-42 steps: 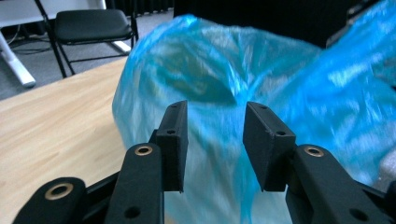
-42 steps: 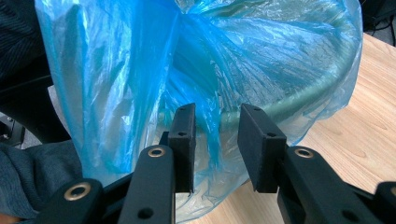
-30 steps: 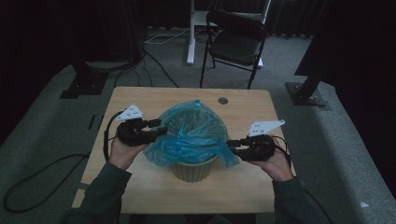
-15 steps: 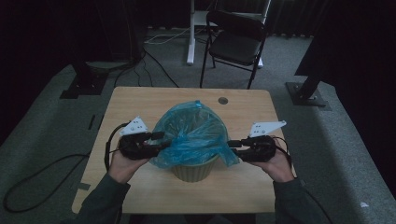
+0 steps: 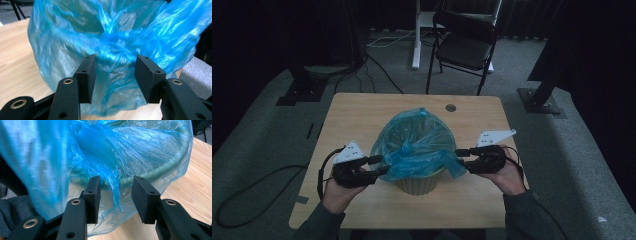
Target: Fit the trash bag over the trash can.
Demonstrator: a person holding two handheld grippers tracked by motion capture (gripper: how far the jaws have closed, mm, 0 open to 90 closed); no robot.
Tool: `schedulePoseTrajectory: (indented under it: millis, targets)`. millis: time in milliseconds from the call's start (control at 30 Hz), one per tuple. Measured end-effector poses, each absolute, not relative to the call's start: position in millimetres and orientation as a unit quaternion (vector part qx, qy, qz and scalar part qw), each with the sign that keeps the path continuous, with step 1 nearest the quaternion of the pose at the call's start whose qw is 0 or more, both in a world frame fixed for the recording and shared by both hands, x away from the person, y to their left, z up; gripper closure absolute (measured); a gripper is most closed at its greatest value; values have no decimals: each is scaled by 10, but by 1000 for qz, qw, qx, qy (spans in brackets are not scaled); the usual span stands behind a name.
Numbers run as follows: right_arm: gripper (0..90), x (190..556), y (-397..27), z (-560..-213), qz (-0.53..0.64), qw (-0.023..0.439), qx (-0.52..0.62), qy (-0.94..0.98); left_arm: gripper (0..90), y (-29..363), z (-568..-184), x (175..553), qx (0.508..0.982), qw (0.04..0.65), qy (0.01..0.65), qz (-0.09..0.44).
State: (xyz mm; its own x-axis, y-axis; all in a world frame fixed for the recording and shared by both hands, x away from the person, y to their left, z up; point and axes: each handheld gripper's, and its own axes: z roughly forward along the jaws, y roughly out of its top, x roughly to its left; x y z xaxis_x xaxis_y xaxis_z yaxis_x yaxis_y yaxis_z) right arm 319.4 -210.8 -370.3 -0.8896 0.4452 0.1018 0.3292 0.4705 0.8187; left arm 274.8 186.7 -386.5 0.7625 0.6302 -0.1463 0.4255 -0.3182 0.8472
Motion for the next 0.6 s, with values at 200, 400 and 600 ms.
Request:
schedulePoseTrajectory:
  millis: [200,400,600]
  targets:
    - [561,3209,-2090,-3711,453,64,230,859,494,1898,-3939,2770,804,486,333,82]
    - [561,3221,-2100,-3724,451,63,234,859,556,1888,-3990,2797,803,491,333,61]
    - [690,3216,-2095,-3717,454,63,232,858,780,1855,-3966,2818,806,495,320,48]
